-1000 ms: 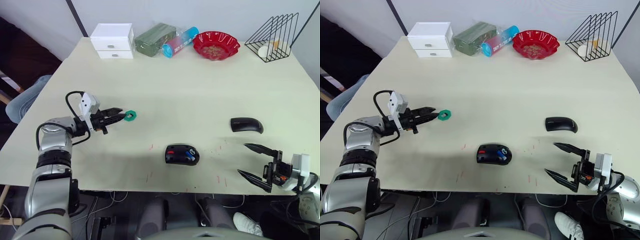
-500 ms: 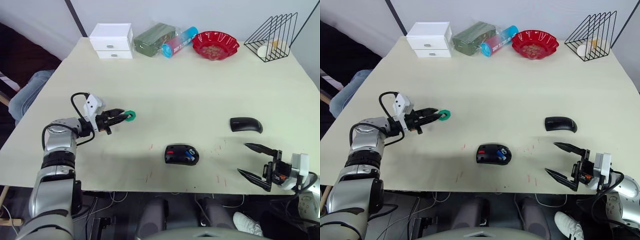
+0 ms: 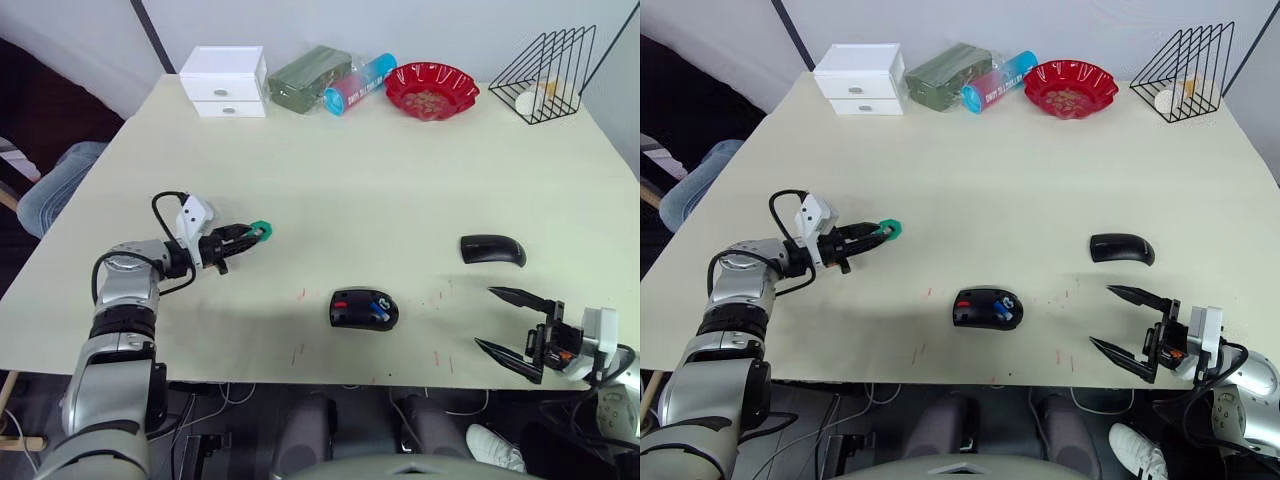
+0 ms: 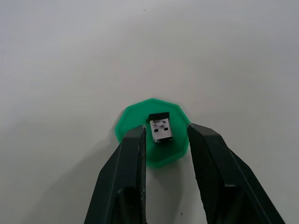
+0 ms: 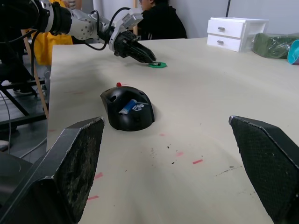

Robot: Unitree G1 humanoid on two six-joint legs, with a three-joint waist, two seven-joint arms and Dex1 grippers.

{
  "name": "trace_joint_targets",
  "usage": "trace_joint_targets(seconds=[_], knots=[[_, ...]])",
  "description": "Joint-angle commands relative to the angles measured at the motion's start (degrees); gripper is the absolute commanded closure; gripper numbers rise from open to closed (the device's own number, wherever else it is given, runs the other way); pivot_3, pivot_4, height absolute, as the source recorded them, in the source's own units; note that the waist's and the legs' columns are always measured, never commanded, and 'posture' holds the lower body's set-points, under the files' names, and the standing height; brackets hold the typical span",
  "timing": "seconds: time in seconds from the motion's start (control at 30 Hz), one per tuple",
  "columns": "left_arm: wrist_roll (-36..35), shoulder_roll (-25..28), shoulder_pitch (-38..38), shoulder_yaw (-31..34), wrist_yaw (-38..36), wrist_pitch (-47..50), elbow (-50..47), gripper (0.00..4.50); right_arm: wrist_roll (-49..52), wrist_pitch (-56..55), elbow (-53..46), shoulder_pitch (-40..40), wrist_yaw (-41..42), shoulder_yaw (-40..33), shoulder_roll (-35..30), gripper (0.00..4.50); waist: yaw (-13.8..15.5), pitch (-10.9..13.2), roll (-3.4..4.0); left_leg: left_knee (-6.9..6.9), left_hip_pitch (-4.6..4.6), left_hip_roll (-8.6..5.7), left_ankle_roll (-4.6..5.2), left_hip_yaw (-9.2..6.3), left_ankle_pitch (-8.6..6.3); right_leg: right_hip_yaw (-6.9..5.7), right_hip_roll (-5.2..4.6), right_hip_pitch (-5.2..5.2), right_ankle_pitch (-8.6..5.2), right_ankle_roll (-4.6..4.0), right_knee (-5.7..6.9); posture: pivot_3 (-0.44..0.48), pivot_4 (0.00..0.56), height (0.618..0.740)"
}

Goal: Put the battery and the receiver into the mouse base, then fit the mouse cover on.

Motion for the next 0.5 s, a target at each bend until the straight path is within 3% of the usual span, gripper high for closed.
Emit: trace_joint_targets(seconds=[0.03, 0.5], knots=[[0.1, 0.5, -1.5, 0.3, 0.4, -1.1, 0.9, 3.03, 0.3, -1.0, -1.0, 0.1, -0.1, -0.3, 0.1, 0.0, 0.0, 0.0, 0.0, 0.0, 0.0, 0.0, 0.0, 0.0, 0.0, 0.0, 0.0, 0.0, 0.0, 0.0, 0.0, 0.0, 0.15, 0.74], [1.0, -0.5, -2.2, -0.1, 0.8, -1.7, 2.5, 3.03, 0.3, -1.4, -0.7, -0.2, 0.1, -0.2, 0.2, 0.0, 0.0, 0.0, -0.01, 0.0, 0.0, 0.0, 0.0, 0.01, 0.0, 0.0, 0.0, -0.01, 0.0, 0.0, 0.01, 0.0, 0.15, 0.74]])
